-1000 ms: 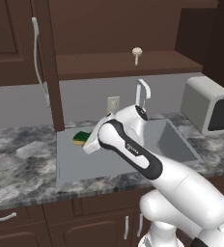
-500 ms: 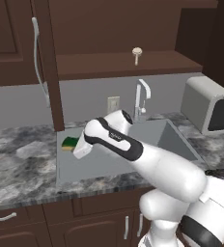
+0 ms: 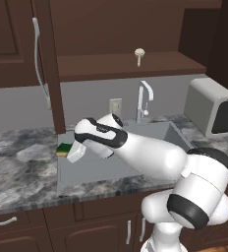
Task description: Locate and retrieve the sponge and dish brush from the cabinet. Place them next to the sink.
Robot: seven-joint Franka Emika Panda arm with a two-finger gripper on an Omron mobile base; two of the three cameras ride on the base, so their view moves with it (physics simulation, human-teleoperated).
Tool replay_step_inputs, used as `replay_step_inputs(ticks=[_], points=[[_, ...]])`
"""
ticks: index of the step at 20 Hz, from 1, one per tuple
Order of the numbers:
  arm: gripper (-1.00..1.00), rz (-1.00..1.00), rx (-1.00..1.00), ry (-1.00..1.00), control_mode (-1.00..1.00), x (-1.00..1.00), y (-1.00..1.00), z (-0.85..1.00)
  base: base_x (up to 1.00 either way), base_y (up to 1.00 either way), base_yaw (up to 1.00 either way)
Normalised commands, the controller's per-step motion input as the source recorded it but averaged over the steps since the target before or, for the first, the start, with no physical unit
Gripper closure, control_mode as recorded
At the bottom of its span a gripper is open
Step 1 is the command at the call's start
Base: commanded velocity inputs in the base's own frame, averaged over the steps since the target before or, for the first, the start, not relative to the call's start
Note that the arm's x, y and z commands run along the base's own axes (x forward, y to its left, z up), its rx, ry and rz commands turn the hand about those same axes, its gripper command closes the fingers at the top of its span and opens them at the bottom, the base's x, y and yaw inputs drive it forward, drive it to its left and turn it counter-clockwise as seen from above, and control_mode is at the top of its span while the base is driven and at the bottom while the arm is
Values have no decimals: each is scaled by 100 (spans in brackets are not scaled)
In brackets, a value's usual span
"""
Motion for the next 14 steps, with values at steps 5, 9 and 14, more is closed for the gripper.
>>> replay_step_inputs(ticks=[5, 9, 14], points=[[100, -5, -8, 6, -100, 41, 3, -12, 0, 0, 0], [100, -3, -4, 1, -100, 39, 11, -6, 0, 0, 0], [100, -3, -5, -1, -100, 34, 19, -19, 0, 0, 0]])
